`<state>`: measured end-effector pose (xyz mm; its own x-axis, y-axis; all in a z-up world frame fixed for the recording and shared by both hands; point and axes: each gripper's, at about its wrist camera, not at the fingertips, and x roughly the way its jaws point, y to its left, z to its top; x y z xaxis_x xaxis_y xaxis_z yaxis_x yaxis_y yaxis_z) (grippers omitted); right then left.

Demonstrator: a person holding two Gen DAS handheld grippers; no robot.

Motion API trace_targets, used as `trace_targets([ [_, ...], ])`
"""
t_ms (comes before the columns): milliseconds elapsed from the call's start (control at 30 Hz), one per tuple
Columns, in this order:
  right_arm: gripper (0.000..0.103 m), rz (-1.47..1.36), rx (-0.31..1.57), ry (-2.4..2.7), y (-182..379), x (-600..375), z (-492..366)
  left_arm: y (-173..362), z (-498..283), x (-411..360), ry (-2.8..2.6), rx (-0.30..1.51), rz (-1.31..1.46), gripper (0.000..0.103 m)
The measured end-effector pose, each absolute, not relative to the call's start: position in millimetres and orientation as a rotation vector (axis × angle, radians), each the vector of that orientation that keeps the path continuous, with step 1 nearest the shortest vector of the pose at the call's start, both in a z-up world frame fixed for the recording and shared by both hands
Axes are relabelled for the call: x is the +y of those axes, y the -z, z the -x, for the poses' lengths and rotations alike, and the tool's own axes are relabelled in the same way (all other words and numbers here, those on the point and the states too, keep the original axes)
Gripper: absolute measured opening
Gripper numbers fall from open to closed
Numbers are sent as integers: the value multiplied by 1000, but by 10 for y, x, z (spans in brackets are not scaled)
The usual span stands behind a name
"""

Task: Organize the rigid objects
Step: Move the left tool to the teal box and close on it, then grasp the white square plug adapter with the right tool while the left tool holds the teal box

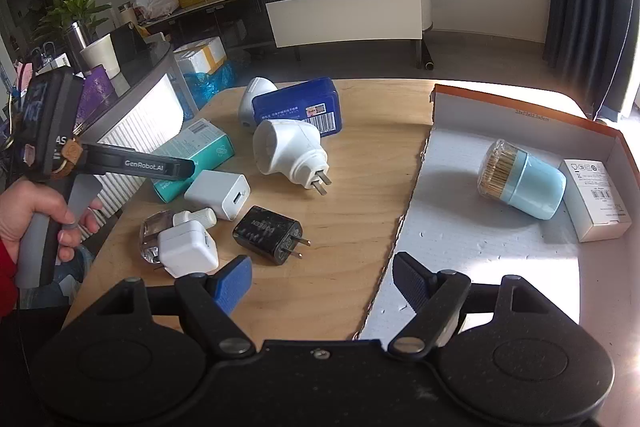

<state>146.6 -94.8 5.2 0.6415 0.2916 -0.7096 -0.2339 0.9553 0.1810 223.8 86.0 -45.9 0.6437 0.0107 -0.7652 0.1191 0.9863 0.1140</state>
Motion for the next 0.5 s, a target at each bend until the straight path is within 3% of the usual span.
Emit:
trace_targets([
  [200,91,-44,816,-454,-33,-620,-1422,544,-2288,905,118,855,-81,99],
  [333,91,14,818,-530,35,-334,-1431,497,-2228,836,142,816,-87,71],
  [500,91,54,812,-583,102,-101,-1505,434,-2106,873,103,819,-9,71],
])
